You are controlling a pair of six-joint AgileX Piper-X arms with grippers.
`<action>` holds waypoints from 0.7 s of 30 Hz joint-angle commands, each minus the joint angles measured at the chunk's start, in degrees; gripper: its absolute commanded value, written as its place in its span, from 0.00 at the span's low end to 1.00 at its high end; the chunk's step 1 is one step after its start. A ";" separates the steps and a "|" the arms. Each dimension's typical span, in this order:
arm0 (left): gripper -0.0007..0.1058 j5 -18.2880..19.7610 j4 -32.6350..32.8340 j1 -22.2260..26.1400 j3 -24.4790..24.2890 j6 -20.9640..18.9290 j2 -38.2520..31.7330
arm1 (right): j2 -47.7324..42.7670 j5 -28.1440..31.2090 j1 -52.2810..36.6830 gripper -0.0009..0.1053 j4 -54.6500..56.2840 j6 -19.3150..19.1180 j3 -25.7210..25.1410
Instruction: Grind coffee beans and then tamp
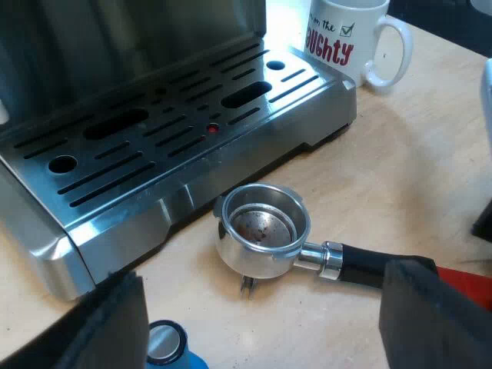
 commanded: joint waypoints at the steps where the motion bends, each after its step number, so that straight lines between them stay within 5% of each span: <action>1: 0.62 -0.37 -0.76 -0.05 0.07 -0.16 -0.30 | -2.59 -0.25 -0.23 0.69 3.78 -0.18 -1.66; 13: 0.62 -0.37 -0.76 -0.05 0.07 -0.16 -0.30 | -13.38 -0.25 -0.23 0.69 8.00 -1.16 -7.00; 21: 0.62 -0.37 -0.76 -0.05 0.07 -0.16 -0.30 | -22.15 -0.25 -0.12 0.69 7.85 -9.12 -10.02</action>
